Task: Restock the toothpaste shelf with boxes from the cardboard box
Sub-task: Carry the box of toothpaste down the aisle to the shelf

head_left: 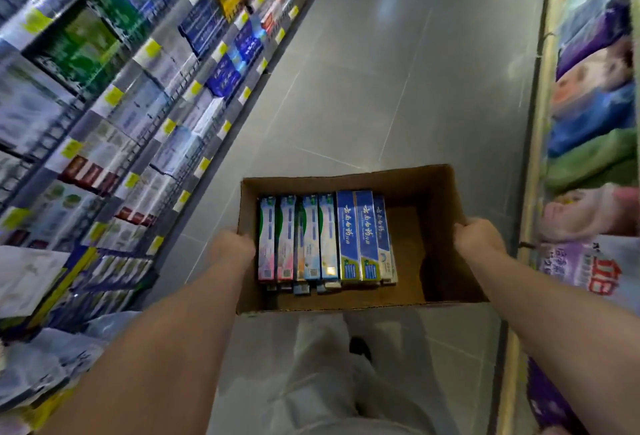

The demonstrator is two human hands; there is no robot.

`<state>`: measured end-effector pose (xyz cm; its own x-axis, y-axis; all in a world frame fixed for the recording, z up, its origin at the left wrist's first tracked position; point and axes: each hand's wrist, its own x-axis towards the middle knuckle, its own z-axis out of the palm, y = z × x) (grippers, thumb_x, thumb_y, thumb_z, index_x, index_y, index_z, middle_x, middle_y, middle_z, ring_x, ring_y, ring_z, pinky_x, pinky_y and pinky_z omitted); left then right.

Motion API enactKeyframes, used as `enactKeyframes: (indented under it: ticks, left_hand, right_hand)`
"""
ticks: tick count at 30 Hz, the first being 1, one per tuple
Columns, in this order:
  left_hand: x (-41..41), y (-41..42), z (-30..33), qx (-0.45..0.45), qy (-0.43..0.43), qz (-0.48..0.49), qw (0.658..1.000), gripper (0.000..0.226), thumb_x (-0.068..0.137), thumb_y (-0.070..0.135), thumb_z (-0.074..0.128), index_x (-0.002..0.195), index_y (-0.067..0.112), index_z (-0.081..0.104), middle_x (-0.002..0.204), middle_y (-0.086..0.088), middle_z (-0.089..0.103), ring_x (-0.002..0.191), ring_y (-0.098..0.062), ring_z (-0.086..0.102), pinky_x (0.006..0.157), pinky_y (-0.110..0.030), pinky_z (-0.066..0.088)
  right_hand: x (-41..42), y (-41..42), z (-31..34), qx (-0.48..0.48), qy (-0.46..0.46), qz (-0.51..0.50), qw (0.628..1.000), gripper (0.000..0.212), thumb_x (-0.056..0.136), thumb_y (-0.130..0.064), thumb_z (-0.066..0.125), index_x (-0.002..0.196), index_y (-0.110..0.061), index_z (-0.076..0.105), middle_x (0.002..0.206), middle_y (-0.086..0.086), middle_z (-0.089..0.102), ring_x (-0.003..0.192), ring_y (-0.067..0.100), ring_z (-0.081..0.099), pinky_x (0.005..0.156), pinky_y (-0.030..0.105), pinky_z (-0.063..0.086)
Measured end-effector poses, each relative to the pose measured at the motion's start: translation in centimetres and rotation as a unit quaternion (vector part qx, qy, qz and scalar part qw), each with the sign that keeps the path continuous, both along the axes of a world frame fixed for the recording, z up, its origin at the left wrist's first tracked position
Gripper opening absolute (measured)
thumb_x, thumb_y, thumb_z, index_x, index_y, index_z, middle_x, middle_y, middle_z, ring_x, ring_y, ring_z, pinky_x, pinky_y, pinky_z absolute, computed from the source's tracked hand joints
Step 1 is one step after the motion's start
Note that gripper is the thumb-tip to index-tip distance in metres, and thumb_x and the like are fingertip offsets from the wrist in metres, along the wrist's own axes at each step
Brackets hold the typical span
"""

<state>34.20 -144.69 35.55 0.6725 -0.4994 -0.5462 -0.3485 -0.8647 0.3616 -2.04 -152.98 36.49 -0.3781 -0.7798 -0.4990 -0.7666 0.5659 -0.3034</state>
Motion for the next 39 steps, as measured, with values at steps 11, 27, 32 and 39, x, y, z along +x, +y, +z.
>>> enactKeyframes:
  ticks: [11,27,32,39]
  left_hand:
    - [4.9,-22.8,-0.4,0.012,-0.023,-0.022,0.999,0.029,0.091,0.017,0.046,0.109,0.004,0.063,0.114,-0.023,0.063,0.106,-0.039,0.058,0.089,-0.04,0.048]
    - [7.3,-50.1,-1.8,0.02,-0.003,0.128,0.992,0.028,0.091,0.023,0.047,0.102,0.003,0.063,0.109,-0.022,0.064,0.101,-0.038,0.058,0.087,-0.039,0.05]
    - [8.4,-57.2,-2.6,-0.007,0.04,0.245,0.969,0.012,0.091,0.012,0.048,0.096,0.015,0.058,0.09,-0.014,0.061,0.086,-0.032,0.055,0.069,-0.031,0.045]
    - [13.0,-67.2,-6.4,0.026,0.033,0.264,0.964,0.03,0.091,0.023,0.045,0.105,0.005,0.064,0.11,-0.022,0.064,0.102,-0.038,0.059,0.086,-0.037,0.047]
  right_hand:
    - [5.2,-23.2,-1.6,0.029,0.006,0.01,1.0,0.028,0.098,-0.025,0.04,0.105,-0.004,0.057,0.094,0.015,0.057,0.088,0.032,0.056,0.076,0.039,0.046]
    - [11.9,-60.0,-1.8,0.044,0.008,0.177,0.983,0.032,0.097,-0.019,0.039,0.112,0.001,0.059,0.112,0.022,0.061,0.104,0.039,0.056,0.079,0.035,0.044]
    - [16.7,-71.2,-2.0,0.021,0.0,0.238,0.971,0.037,0.098,-0.02,0.039,0.125,0.002,0.052,0.125,0.022,0.055,0.117,0.04,0.051,0.095,0.04,0.042]
    - [24.6,-85.1,-5.3,0.03,0.013,0.281,0.959,0.035,0.097,-0.021,0.042,0.123,-0.002,0.054,0.123,0.021,0.057,0.115,0.039,0.051,0.095,0.04,0.042]
